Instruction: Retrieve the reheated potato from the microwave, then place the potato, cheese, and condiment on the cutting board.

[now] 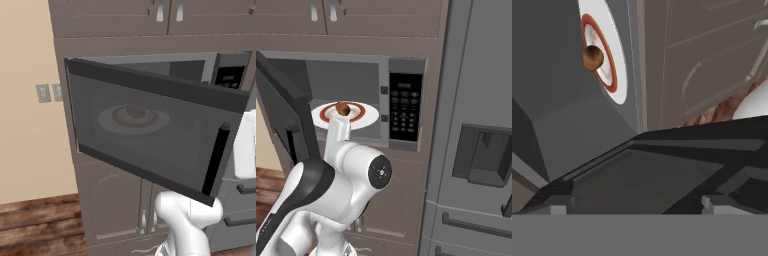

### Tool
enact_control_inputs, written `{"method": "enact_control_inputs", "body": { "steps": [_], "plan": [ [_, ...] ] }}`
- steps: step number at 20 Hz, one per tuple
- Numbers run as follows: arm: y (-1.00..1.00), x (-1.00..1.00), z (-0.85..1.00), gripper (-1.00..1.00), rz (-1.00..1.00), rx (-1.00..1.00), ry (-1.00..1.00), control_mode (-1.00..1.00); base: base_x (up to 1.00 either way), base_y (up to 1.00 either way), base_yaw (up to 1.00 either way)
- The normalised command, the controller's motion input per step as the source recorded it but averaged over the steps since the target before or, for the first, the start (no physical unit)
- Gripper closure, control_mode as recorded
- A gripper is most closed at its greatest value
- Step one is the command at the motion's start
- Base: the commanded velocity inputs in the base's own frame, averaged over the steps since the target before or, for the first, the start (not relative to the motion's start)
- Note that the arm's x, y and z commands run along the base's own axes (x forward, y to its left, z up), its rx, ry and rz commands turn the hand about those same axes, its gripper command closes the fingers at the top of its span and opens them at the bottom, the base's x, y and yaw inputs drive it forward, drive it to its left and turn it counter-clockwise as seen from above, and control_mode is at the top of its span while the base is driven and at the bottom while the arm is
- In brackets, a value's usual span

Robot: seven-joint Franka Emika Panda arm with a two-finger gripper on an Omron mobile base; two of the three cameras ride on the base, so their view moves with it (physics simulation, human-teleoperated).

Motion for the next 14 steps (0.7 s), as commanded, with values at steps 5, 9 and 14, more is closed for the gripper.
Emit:
{"method": "enact_control_inputs", "body": {
  "steps": [5, 9, 14],
  "plan": [
    [0.23, -0.45, 0.0, -1.0, 0.08, 0.0, -0.07, -1.0, 0.0, 0.0, 0.0],
    [0.25, -0.4, 0.0, -1.0, 0.09, 0.0, -0.02, -1.0, 0.0, 0.0, 0.0],
    [0.27, -0.4, 0.0, -1.0, 0.1, 0.0, 0.0, -1.0, 0.0, 0.0, 0.0]
  ]
}}
